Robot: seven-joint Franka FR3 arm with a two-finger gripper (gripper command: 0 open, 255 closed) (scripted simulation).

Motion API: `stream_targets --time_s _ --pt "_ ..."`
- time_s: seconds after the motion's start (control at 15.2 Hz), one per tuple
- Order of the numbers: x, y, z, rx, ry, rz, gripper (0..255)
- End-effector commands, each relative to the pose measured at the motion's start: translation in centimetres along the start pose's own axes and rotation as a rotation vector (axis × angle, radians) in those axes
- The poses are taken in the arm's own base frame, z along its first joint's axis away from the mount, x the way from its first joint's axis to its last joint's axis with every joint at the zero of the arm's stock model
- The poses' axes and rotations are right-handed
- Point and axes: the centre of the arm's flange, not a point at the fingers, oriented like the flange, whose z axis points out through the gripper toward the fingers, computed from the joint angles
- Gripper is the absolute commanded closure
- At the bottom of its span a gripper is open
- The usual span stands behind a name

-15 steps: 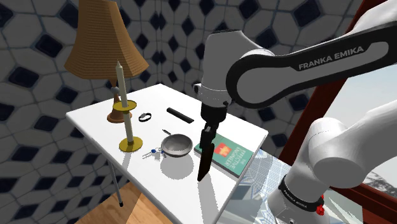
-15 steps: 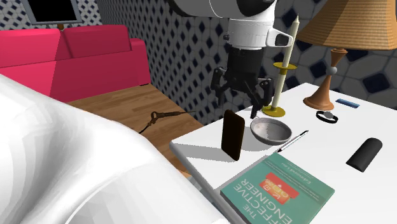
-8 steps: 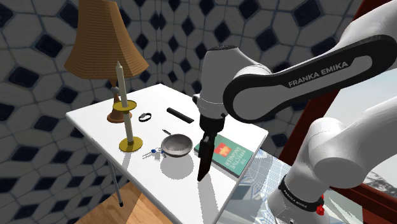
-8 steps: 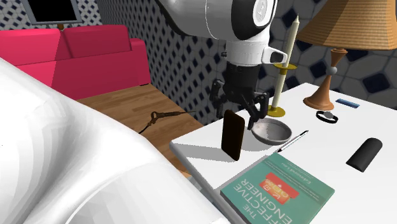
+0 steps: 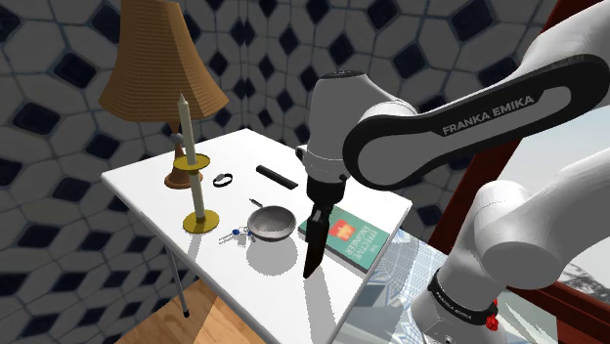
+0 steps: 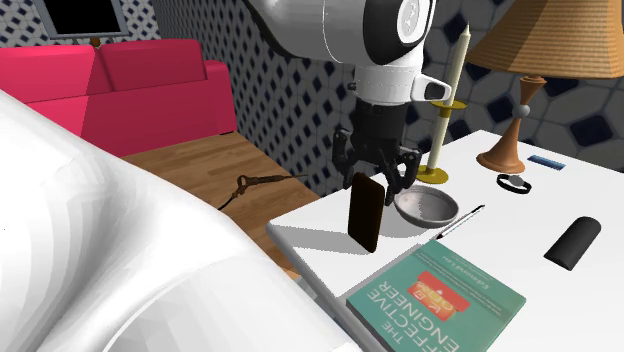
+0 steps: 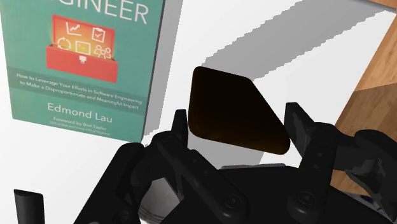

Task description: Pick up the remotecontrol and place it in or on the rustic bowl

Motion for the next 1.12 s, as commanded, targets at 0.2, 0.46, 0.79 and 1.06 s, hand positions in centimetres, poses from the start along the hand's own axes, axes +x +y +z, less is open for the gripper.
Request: stream_targets --time_s 0.2,0.46,0.79,1.06 --pt "0.0 0.0 0.0 0.000 -0.001 0.000 255" --pt "0.0 0.0 0.0 0.000 -0.001 0.000 255" --pt "-0.1 0.0 -2.6 0.000 -0.001 0.000 255" --pt "-0.2 -0.1 -4.7 0.000 -0.001 0.000 255"
